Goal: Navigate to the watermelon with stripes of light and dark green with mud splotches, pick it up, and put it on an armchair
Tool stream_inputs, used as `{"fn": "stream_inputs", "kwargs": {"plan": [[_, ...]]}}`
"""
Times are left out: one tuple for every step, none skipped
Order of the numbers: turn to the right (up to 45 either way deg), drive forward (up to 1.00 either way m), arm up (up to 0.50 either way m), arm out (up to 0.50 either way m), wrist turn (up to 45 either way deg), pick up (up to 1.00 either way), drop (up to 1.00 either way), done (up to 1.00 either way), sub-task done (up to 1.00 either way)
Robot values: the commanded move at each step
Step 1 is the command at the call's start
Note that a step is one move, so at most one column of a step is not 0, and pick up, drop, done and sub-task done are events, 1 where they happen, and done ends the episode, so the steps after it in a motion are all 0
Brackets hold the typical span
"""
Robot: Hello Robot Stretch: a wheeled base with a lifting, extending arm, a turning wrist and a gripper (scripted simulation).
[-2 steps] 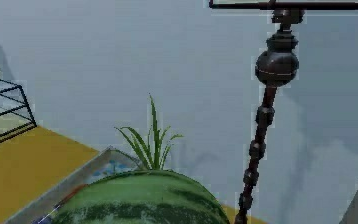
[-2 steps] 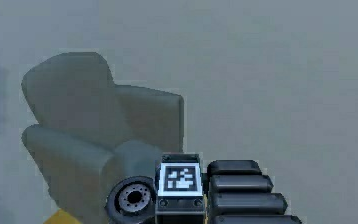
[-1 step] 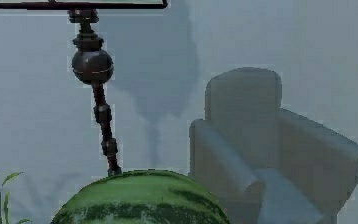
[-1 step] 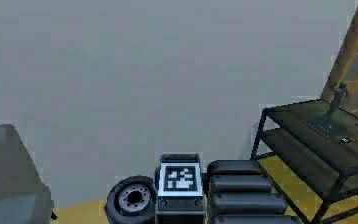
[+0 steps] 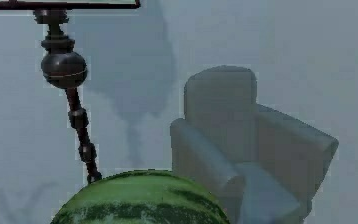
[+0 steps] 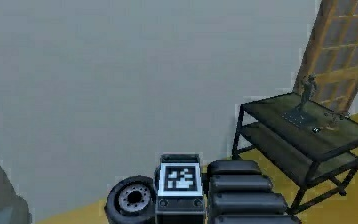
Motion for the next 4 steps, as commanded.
{"fn": "stream_inputs", "kwargs": {"plan": [[-45.0, 0.0, 0.0, 0.0, 0.0, 0.0, 0.0, 0.0, 0.0], [-42.0, 0.0, 0.0, 0.0, 0.0, 0.0, 0.0, 0.0, 0.0], [45.0, 0.0, 0.0, 0.0, 0.0, 0.0, 0.0, 0.0, 0.0], [45.0, 0.0, 0.0, 0.0, 0.0, 0.0, 0.0, 0.0, 0.0]]}}
